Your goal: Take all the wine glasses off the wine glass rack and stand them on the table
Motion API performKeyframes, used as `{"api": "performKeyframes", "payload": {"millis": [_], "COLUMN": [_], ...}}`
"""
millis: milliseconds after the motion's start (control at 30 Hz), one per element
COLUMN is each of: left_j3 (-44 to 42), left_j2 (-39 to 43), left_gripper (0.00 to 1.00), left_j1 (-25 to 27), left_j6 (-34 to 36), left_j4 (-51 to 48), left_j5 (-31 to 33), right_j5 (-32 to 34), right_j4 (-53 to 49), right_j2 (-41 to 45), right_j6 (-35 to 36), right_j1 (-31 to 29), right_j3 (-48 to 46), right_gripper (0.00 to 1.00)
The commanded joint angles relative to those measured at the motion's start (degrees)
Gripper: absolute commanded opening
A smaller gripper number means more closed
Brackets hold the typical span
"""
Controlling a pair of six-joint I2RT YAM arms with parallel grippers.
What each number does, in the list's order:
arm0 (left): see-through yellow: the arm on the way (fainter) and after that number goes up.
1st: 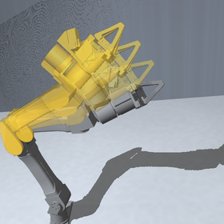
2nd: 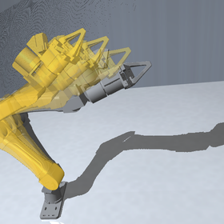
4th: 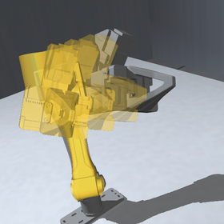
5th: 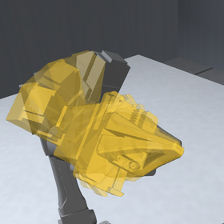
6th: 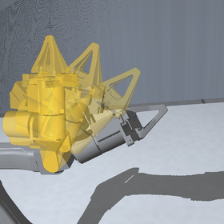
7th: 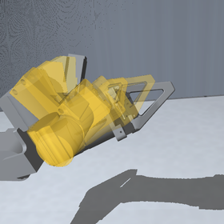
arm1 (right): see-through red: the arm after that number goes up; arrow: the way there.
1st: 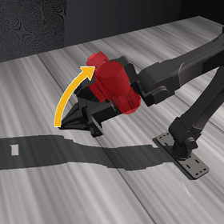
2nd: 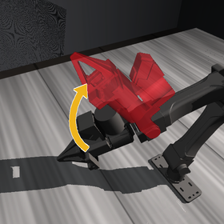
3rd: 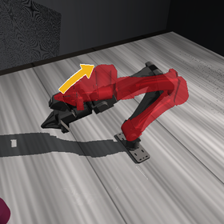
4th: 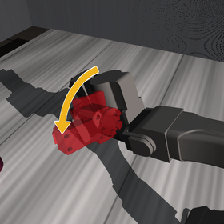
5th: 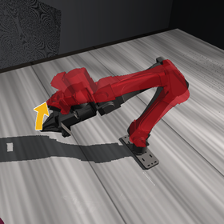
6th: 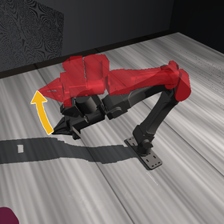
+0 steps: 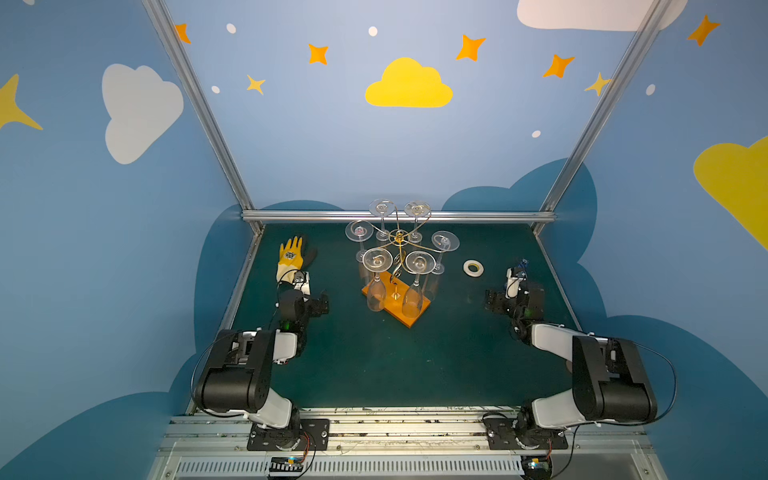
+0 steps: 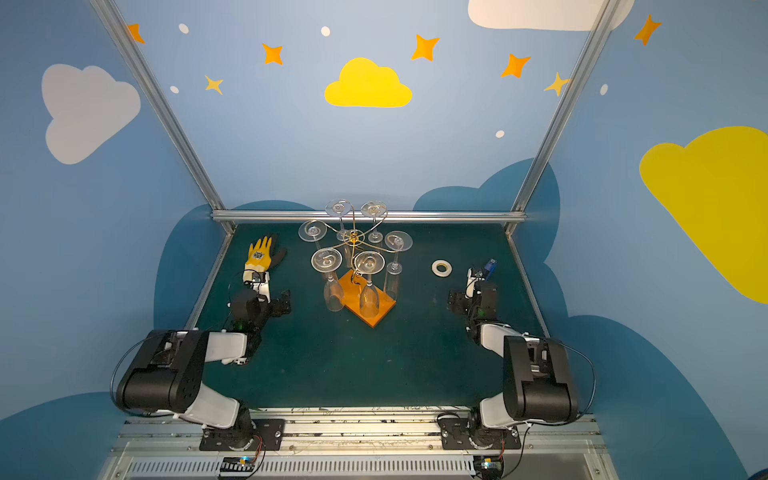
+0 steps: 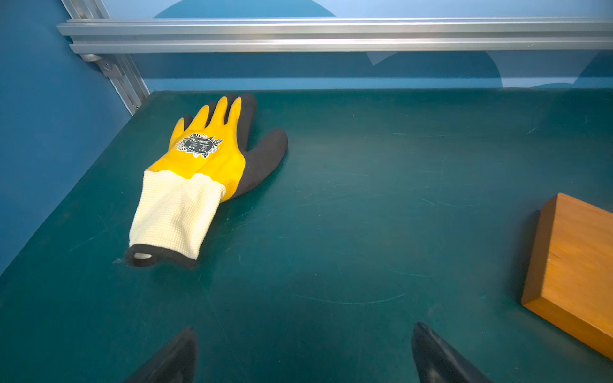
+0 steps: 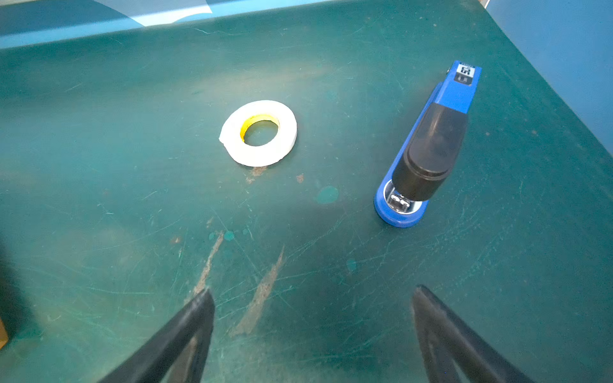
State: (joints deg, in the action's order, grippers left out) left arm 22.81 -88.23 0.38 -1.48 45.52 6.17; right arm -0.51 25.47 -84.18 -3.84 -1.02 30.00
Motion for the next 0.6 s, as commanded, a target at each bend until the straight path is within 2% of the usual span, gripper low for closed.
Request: {"api": "performKeyframes", "payload": {"millis": [0,567], "left_j3": [0.6,0.9], "left_j2": [0.5,0.3], "left_gripper": [0.99,0.99], "left_j1": [-0.3,-0.6], "left_j6": [0.4,0.0], "left_j4": [-0.5,-0.8], "left_j5": [-0.4,-0.8], "right_j5": [0.3,0.2], "right_j4": [-0.4,-0.6], "right_j2": [0.8,0.5], "right_j6": [-0.1,-0.2], "right_j1": [-0.3,-0.3], "right_j3": [0.6,0.8], "right_gripper": [0.91,0.91]}}
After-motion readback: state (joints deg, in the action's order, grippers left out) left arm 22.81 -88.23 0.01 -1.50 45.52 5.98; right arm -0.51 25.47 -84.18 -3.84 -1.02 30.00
